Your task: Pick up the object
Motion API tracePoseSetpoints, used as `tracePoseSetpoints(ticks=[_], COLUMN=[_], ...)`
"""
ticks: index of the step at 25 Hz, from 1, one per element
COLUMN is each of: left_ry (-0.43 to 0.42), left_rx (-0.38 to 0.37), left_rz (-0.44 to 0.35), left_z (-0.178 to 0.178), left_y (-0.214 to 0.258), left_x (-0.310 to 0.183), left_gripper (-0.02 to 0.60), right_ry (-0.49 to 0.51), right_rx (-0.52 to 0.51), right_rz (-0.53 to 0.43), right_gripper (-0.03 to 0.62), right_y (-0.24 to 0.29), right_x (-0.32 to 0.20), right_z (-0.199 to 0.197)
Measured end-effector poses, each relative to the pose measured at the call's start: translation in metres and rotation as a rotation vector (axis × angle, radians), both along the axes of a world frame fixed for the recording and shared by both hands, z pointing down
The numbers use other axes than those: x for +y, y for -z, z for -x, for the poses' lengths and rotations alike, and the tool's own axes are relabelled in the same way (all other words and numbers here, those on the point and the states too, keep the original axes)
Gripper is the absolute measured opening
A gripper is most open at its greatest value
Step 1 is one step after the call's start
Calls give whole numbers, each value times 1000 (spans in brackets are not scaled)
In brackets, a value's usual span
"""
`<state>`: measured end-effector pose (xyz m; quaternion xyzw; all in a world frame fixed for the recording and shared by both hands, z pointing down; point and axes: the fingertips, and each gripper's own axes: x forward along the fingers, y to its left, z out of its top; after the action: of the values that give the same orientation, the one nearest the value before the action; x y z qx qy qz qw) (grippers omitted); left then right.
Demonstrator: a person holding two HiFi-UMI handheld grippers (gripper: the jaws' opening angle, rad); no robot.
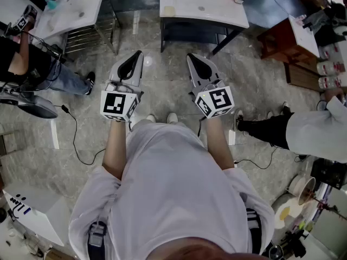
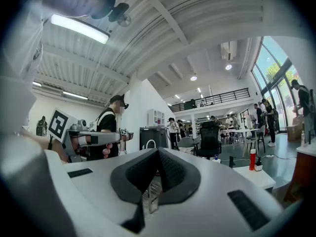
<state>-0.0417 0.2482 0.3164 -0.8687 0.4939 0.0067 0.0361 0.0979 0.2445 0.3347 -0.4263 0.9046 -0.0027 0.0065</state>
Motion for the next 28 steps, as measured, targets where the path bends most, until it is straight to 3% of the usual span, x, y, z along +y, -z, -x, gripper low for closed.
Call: tracePoseSetpoints(ticks=[10, 22, 28], left_ry=[-7, 98, 129], left_rx=[-9, -10, -17], left_rz=[10, 67, 108], left_z=[-16, -17, -12], left_y=[-5, -34, -51], left_x=[-8, 1, -1], left_gripper=[-2, -2, -2], right_ry=[-14, -47, -57], right_rx=[-2, 6, -5], right_rz=[-8, 3, 27], right_gripper=[2, 2, 2], right_y=[-4, -25, -42], right_x=[-9, -14, -24], right_z=[-19, -84, -96])
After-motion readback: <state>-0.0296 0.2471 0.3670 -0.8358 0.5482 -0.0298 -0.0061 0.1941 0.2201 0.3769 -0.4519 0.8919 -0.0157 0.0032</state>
